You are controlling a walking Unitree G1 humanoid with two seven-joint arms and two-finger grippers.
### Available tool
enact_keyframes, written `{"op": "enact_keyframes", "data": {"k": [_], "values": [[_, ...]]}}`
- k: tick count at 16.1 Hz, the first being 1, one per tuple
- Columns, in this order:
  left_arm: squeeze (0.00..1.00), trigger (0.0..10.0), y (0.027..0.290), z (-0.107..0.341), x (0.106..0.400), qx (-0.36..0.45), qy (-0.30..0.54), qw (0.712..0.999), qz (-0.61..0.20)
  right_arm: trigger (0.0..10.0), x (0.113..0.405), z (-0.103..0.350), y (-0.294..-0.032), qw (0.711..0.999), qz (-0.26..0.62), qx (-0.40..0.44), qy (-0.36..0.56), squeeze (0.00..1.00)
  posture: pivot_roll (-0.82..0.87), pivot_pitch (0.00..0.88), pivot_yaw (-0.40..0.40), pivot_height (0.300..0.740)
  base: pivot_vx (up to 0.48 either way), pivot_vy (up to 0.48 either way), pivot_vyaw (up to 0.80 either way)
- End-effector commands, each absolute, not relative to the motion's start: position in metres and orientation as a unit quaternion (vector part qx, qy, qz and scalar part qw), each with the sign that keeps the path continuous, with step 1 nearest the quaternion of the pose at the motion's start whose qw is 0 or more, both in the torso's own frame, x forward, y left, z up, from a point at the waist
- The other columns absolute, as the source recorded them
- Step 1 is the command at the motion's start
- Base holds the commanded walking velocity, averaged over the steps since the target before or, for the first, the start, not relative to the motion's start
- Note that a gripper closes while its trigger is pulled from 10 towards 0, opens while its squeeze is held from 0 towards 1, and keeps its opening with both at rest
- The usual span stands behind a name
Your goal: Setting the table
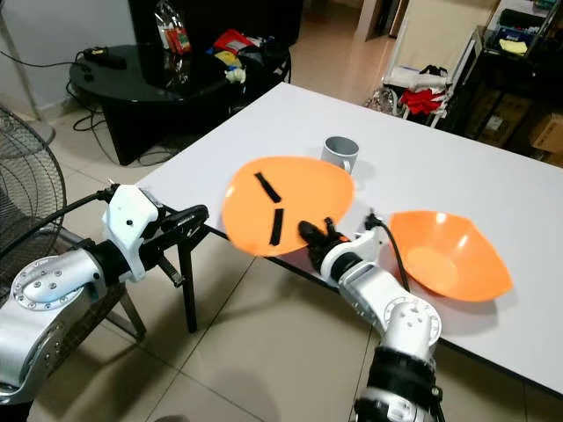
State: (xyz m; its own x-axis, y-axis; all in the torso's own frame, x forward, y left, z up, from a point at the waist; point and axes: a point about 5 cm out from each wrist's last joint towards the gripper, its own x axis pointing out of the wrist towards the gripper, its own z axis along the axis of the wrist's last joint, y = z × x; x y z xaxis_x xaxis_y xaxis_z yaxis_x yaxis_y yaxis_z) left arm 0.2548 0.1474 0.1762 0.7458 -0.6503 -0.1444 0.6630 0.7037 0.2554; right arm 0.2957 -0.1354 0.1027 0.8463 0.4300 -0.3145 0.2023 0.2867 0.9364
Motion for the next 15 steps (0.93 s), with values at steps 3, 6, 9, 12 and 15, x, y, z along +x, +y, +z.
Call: {"op": "enact_keyframes", "data": {"k": [3, 6, 9, 12, 15], "values": [[0.0, 10.0, 0.142, 0.183, 0.254, 0.151, 0.019, 0.91, -0.387, 10.0, 0.317, 0.113, -0.143, 0.721, 0.042, 0.648, 0.243, 0.0, 0.1, 0.0, -0.062, 0.74, 0.0, 0.0, 0.0], [0.0, 10.0, 0.142, 0.183, 0.251, 0.152, 0.028, 0.901, -0.404, 10.0, 0.326, 0.107, -0.149, 0.703, 0.007, 0.662, 0.26, 0.0, 0.11, 0.0, -0.063, 0.74, 0.0, 0.0, 0.0], [0.0, 10.0, 0.14, 0.184, 0.247, 0.148, 0.033, 0.894, -0.421, 10.0, 0.329, 0.102, -0.151, 0.698, -0.015, 0.665, 0.263, 0.0, 0.11, 0.0, -0.067, 0.74, 0.0, 0.0, 0.0], [0.0, 10.0, 0.137, 0.184, 0.245, 0.145, 0.036, 0.89, -0.431, 10.0, 0.33, 0.094, -0.156, 0.706, -0.05, 0.656, 0.262, 0.29, 0.11, 0.0, -0.066, 0.74, 0.0, 0.0, 0.0], [0.0, 10.0, 0.137, 0.183, 0.246, 0.146, 0.037, 0.889, -0.432, 10.0, 0.331, 0.089, -0.16, 0.705, -0.058, 0.659, 0.256, 1.0, 0.11, 0.0, -0.065, 0.74, 0.0, 0.0, 0.0]]}}
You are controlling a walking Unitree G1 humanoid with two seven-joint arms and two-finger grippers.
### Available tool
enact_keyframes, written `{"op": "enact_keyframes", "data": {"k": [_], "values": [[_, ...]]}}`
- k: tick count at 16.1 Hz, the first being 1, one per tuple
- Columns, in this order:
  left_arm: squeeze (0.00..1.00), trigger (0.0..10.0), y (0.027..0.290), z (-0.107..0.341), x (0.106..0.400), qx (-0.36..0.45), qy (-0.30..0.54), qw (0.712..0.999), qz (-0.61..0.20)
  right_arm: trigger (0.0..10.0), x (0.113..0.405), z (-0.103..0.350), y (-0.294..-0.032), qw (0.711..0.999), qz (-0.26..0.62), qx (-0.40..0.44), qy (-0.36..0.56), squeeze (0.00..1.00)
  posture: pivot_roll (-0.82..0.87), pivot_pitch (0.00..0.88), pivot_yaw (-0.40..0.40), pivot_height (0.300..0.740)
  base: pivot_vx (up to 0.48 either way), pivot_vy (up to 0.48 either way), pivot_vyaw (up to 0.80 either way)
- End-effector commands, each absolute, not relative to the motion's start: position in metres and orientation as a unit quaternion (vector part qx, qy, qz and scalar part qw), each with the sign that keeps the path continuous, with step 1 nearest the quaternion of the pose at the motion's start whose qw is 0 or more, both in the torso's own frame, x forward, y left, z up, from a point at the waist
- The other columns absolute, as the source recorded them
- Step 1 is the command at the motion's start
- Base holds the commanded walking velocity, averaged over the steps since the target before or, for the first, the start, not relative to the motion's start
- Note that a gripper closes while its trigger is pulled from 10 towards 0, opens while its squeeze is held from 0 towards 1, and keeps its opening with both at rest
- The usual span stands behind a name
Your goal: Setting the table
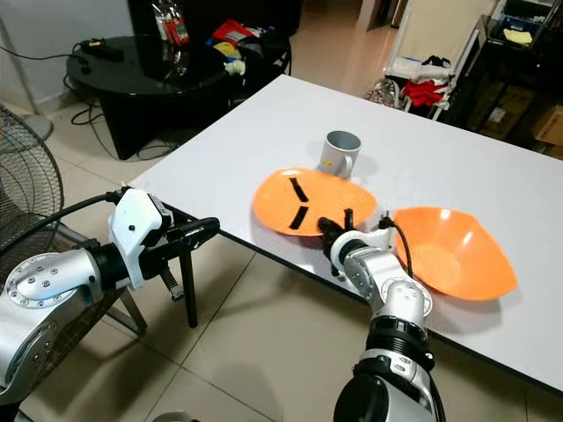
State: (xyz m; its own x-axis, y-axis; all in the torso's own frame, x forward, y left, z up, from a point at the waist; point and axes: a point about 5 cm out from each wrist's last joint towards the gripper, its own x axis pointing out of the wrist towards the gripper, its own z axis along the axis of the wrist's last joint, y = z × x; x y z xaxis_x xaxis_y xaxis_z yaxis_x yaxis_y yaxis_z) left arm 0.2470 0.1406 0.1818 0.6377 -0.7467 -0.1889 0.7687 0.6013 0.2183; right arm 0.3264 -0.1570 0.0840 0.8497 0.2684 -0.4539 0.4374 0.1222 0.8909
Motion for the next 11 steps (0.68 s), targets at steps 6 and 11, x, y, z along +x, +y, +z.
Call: {"op": "enact_keyframes", "data": {"k": [6, 11], "values": [[0.0, 10.0, 0.139, 0.182, 0.246, 0.153, 0.039, 0.89, -0.427, 10.0, 0.327, 0.084, -0.16, 0.714, -0.054, 0.649, 0.255, 1.0, 0.12, 0.0, -0.07, 0.74, 0.0, 0.0, 0.0], [0.0, 10.0, 0.137, 0.182, 0.246, 0.146, 0.034, 0.893, -0.424, 10.0, 0.305, 0.095, -0.173, 0.729, -0.053, 0.638, 0.24, 1.0, 0.11, 0.0, -0.078, 0.74, 0.0, 0.0, 0.0]]}}
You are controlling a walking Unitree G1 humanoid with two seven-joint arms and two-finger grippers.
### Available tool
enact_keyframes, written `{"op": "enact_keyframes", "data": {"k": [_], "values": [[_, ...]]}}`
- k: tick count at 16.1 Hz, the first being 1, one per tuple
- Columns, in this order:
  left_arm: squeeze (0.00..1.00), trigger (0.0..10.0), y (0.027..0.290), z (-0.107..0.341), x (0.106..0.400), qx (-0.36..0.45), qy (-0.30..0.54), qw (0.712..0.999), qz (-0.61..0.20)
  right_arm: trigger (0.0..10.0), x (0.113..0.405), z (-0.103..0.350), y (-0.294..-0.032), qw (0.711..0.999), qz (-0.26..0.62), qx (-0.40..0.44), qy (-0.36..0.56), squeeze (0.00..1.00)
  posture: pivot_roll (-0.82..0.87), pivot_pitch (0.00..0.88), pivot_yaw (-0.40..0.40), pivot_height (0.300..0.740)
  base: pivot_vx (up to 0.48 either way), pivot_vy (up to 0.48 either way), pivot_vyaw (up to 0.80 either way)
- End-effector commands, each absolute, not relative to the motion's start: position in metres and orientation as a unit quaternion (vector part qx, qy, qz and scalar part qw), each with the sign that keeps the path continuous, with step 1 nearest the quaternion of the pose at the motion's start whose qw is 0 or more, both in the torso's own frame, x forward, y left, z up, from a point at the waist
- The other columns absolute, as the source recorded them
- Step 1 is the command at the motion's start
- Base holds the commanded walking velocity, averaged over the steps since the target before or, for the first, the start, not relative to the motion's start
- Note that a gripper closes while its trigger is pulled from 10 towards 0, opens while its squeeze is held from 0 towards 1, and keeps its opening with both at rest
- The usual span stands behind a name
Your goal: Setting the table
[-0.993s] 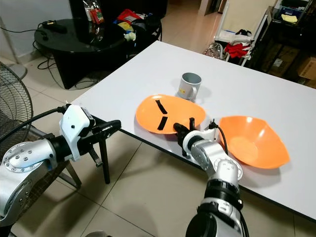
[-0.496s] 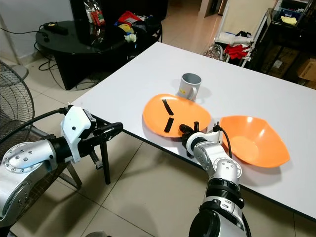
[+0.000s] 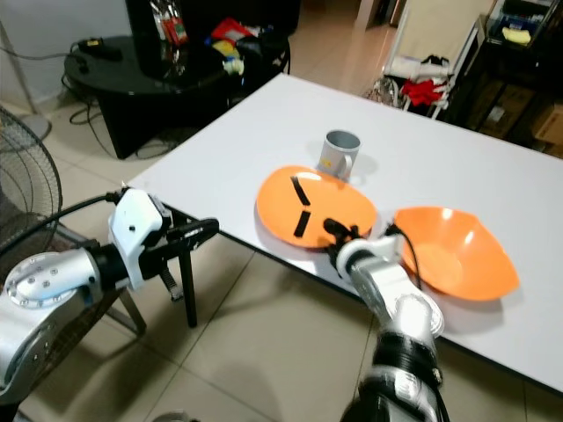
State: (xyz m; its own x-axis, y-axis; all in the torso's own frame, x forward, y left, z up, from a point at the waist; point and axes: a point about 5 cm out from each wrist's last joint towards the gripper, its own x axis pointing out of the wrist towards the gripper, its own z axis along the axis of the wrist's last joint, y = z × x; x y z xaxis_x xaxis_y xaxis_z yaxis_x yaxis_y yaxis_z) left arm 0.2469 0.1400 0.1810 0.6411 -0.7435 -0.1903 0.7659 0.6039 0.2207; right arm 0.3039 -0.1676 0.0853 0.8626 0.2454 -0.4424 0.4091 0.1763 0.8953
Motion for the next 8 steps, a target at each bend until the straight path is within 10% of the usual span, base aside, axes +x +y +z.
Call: {"op": "enact_keyframes", "data": {"k": [1, 7, 8], "values": [[0.0, 10.0, 0.137, 0.182, 0.246, 0.146, 0.034, 0.893, -0.424, 10.0, 0.304, 0.096, -0.174, 0.73, -0.052, 0.638, 0.238, 1.0, 0.11, 0.0, -0.076, 0.74, 0.0, 0.0, 0.0], [0.0, 10.0, 0.133, 0.18, 0.245, 0.138, 0.032, 0.894, -0.425, 10.0, 0.26, 0.122, -0.172, 0.78, -0.018, 0.573, 0.249, 1.0, 0.08, 0.0, -0.066, 0.74, 0.0, 0.0, 0.0], [0.0, 10.0, 0.132, 0.18, 0.245, 0.137, 0.031, 0.894, -0.425, 10.0, 0.255, 0.135, -0.171, 0.828, 0.007, 0.501, 0.251, 1.0, 0.08, 0.0, -0.065, 0.74, 0.0, 0.0, 0.0]]}}
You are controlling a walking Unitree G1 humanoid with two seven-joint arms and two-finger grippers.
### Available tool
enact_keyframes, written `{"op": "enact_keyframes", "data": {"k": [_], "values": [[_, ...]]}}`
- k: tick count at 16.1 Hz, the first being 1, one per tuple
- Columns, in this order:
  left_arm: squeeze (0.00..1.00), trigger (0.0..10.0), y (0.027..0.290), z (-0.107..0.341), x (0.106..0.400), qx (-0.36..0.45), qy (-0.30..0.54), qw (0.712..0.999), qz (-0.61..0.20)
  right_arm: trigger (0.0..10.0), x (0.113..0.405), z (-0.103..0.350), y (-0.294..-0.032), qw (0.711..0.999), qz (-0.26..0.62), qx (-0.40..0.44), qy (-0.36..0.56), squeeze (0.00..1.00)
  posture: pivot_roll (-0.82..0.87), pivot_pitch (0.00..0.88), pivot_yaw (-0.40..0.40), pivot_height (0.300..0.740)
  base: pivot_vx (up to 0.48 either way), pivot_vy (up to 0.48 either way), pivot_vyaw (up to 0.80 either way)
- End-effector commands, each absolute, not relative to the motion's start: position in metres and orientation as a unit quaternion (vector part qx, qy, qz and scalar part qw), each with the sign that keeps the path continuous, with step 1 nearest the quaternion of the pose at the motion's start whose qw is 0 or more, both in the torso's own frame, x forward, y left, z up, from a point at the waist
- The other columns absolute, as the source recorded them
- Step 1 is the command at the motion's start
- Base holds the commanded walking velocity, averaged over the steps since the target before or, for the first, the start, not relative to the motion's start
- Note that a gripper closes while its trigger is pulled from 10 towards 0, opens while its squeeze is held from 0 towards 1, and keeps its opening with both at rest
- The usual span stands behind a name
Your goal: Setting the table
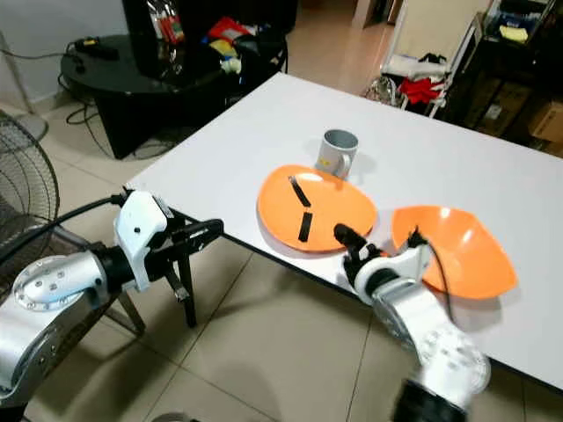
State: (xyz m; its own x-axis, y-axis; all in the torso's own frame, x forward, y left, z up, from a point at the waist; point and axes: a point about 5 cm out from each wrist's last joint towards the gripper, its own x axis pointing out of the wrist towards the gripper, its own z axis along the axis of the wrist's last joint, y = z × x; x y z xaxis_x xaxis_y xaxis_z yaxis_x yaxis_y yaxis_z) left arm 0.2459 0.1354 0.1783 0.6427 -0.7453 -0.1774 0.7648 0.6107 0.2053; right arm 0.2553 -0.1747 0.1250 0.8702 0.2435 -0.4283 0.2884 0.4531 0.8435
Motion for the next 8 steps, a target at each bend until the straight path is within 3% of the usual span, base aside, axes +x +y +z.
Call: {"op": "enact_keyframes", "data": {"k": [1, 2, 3, 5, 8], "values": [[0.0, 10.0, 0.132, 0.18, 0.245, 0.136, 0.03, 0.895, -0.425, 10.0, 0.258, 0.147, -0.171, 0.88, 0.03, 0.402, 0.25, 1.0, 0.07, 0.0, -0.063, 0.74, 0.0, 0.0, 0.0], [0.0, 10.0, 0.132, 0.18, 0.246, 0.136, 0.029, 0.895, -0.423, 10.0, 0.26, 0.157, -0.171, 0.918, 0.048, 0.306, 0.247, 1.0, 0.07, 0.0, -0.063, 0.74, 0.0, 0.0, 0.0], [0.0, 10.0, 0.132, 0.18, 0.247, 0.136, 0.028, 0.896, -0.423, 10.0, 0.262, 0.161, -0.172, 0.93, 0.049, 0.27, 0.245, 1.0, 0.07, 0.0, -0.063, 0.74, 0.0, 0.0, 0.0], [0.0, 10.0, 0.129, 0.181, 0.25, 0.135, 0.024, 0.895, -0.424, 10.0, 0.273, 0.168, -0.183, 0.961, 0.04, 0.114, 0.248, 1.0, 0.07, 0.0, -0.064, 0.74, 0.0, 0.0, 0.0], [0.0, 10.0, 0.124, 0.175, 0.257, 0.153, 0.034, 0.895, -0.418, 10.0, 0.277, 0.164, -0.201, 0.953, 0.028, -0.072, 0.293, 1.0, 0.08, 0.0, -0.079, 0.74, 0.0, 0.0, 0.0]]}}
